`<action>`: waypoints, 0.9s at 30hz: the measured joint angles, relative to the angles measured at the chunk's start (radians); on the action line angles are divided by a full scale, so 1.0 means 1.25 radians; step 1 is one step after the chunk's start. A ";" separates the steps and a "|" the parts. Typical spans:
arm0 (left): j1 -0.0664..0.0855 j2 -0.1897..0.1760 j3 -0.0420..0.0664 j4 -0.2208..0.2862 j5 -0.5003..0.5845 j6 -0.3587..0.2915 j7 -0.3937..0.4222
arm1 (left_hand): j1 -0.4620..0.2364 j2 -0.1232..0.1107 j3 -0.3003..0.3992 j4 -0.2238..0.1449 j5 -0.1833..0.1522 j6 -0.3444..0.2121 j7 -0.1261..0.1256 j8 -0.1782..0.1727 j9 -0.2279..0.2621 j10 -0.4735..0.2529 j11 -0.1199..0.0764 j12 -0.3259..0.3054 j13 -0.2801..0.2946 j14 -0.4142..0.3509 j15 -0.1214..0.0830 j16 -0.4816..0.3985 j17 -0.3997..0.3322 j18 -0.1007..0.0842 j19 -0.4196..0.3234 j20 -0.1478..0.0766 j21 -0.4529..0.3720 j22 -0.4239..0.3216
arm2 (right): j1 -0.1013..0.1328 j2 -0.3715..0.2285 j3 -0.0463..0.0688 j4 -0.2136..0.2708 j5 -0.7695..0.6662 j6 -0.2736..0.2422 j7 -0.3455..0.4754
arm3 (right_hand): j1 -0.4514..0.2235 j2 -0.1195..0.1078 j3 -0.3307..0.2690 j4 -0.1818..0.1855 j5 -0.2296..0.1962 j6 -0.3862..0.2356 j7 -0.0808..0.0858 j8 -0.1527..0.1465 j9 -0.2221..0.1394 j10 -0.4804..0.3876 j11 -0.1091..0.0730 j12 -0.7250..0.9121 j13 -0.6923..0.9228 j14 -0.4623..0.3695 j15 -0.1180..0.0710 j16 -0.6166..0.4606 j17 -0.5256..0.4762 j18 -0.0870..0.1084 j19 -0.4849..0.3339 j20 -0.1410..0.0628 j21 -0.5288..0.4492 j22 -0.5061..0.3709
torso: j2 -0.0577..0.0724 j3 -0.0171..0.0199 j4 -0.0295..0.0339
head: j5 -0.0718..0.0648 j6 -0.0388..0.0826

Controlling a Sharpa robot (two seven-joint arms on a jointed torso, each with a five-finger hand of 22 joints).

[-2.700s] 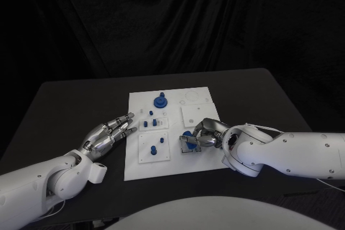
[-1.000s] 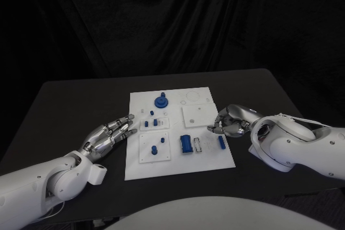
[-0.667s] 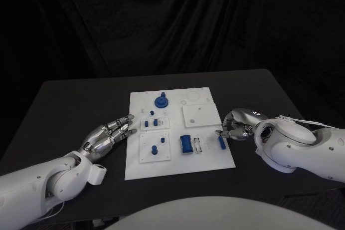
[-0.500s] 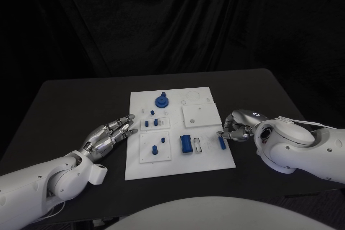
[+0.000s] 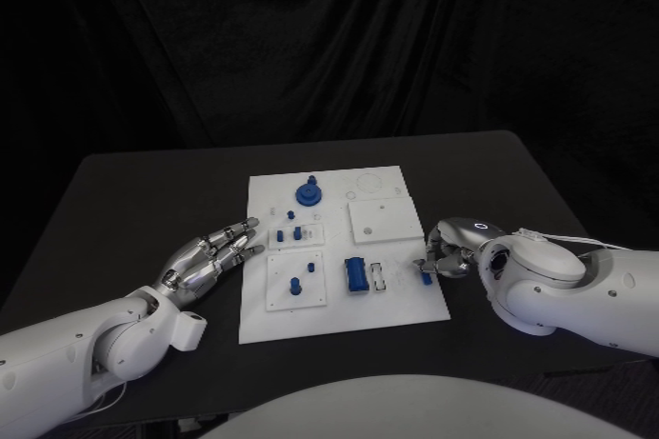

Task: Assemble the parts on the task board

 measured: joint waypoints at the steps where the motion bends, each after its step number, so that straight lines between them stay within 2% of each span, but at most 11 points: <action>1: 0.000 0.000 0.000 0.000 0.000 0.000 0.000 | 0.000 0.000 0.000 0.000 0.000 0.000 0.000 0.000 0.000 0.000 0.000 0.000 0.000 0.000 0.000 0.000 0.000 0.000 0.000 0.000 0.000 0.000 | -0.001 0.002 0.000 -0.001 -0.001 0.001 0.000 | 0.000 0.000 0.000 0.000 0.000 0.000 0.000 0.000 0.000 0.000 0.000 0.000 0.000 0.000 0.000 0.000 0.000 0.000 0.000 0.000 0.000 0.000 | 0.000 -0.0001 -0.0002 | 0.000 0.000; 5: 0.000 0.002 0.000 -0.001 0.000 0.001 0.000 | 0.000 0.000 0.000 0.000 0.000 0.000 0.000 0.000 0.000 0.000 0.000 0.000 0.000 0.000 0.000 0.000 0.000 0.000 0.000 0.000 0.000 0.000 | -0.006 0.007 0.000 -0.005 -0.005 0.007 -0.002 | 0.000 0.000 0.000 0.000 0.014 0.000 0.000 -0.008 -0.009 0.000 0.000 0.000 0.000 0.000 0.000 0.000 0.000 0.000 0.000 0.000 0.000 0.000 | 0.000 -0.0002 -0.0007 | 0.001 0.000; 8: 0.000 0.004 0.000 -0.003 0.000 0.001 -0.001 | 0.000 0.000 0.000 0.000 0.000 0.000 0.000 0.000 0.000 0.000 0.000 0.000 0.000 0.000 0.000 0.000 0.000 0.000 0.000 0.000 0.000 0.000 | -0.010 0.011 0.000 -0.007 -0.007 0.012 -0.003 | 0.005 0.004 0.003 -0.003 0.066 0.004 0.004 -0.020 -0.020 0.000 0.000 0.000 0.000 0.000 0.000 0.000 0.000 0.000 0.000 0.000 0.000 0.000 | 0.000 0.0000 -0.0005 | 0.000 0.000; 11: 0.000 0.006 0.000 -0.004 0.000 0.002 -0.001 | 0.000 0.000 0.002 0.002 0.000 0.000 0.000 0.000 0.000 0.000 0.000 0.000 0.000 0.000 0.000 0.000 0.000 0.000 0.000 0.000 0.000 0.000 | -0.013 0.015 0.002 -0.009 -0.010 0.016 -0.003 | 0.030 -0.006 0.018 -0.004 0.131 0.012 0.006 -0.032 -0.031 0.000 0.000 0.000 0.000 0.000 0.000 0.000 0.000 0.000 0.000 0.000 0.000 0.000 | 0.000 0.0003 0.0001 | -0.001 0.000; 16: 0.000 0.007 0.000 -0.006 0.000 0.003 -0.001 | 0.000 0.000 0.002 0.002 0.000 0.003 0.003 0.000 0.000 0.000 0.000 0.000 0.000 0.000 0.000 0.000 0.000 0.000 0.000 0.000 0.000 0.000 | -0.018 0.022 0.005 -0.011 -0.016 0.021 -0.003 | 0.066 -0.017 0.039 -0.014 0.204 0.022 0.004 -0.043 -0.035 0.000 0.000 0.000 0.000 0.000 0.000 0.000 0.000 0.000 0.000 0.000 0.000 0.000 | 0.000 0.0004 0.0002 | -0.001 0.000; 19: -0.001 0.008 0.000 -0.006 0.000 0.004 -0.002 | 0.000 0.000 0.002 0.002 0.000 0.003 0.003 0.000 0.000 0.000 0.000 0.000 0.000 0.000 0.000 0.000 0.000 0.000 0.000 0.000 0.000 0.000 | -0.020 0.027 0.007 -0.011 -0.020 0.022 -0.003 | 0.084 -0.023 0.050 -0.023 0.223 0.025 0.004 -0.046 -0.034 0.000 0.000 0.000 0.000 0.000 0.000 0.000 0.000 0.000 0.000 0.000 0.000 0.000 | 0.000 0.0004 0.0002 | 0.000 0.000; 22: -0.001 0.008 0.000 -0.007 0.000 0.006 -0.002 | 0.000 0.000 0.002 0.002 0.000 0.003 0.003 0.000 0.000 0.000 0.000 0.000 0.001 0.000 0.000 0.000 0.000 0.000 0.000 0.000 0.000 0.000 | -0.021 0.031 0.007 -0.011 -0.023 0.020 -0.003 | 0.112 -0.021 0.070 -0.039 0.226 0.032 0.003 -0.048 -0.033 0.000 0.000 0.000 0.000 0.000 0.000 0.000 0.000 0.000 0.000 0.000 0.000 0.000 | -0.001 0.0002 0.0001 | 0.001 0.000; 23: -0.001 0.008 0.000 -0.007 0.000 0.006 -0.002 | 0.000 0.000 0.002 0.002 0.000 0.003 0.003 0.000 0.000 0.000 0.000 0.000 0.001 0.000 0.000 0.000 0.000 0.000 0.000 0.000 0.000 0.000 | -0.022 0.032 0.007 -0.011 -0.024 0.019 -0.002 | 0.123 -0.021 0.078 -0.047 0.226 0.033 0.001 -0.048 -0.017 0.000 0.000 0.000 0.000 0.000 0.000 0.000 0.000 0.000 0.000 0.000 0.000 0.000 | -0.001 0.0001 0.0000 | 0.001 0.000; 27: -0.001 0.008 0.000 -0.007 0.000 0.007 -0.003 | 0.000 0.000 0.002 0.002 0.000 0.003 0.003 0.000 0.001 0.000 0.000 0.000 0.001 0.000 0.000 0.000 0.000 0.000 0.000 0.000 0.000 0.000 | -0.024 0.033 0.007 -0.010 -0.025 0.009 -0.001 | 0.150 -0.020 0.085 -0.054 0.237 0.037 0.000 -0.042 -0.018 0.000 0.000 0.000 0.000 0.000 0.000 0.000 0.000 0.000 0.000 0.000 0.000 0.000 | -0.001 0.0000 0.0001 | 0.002 0.000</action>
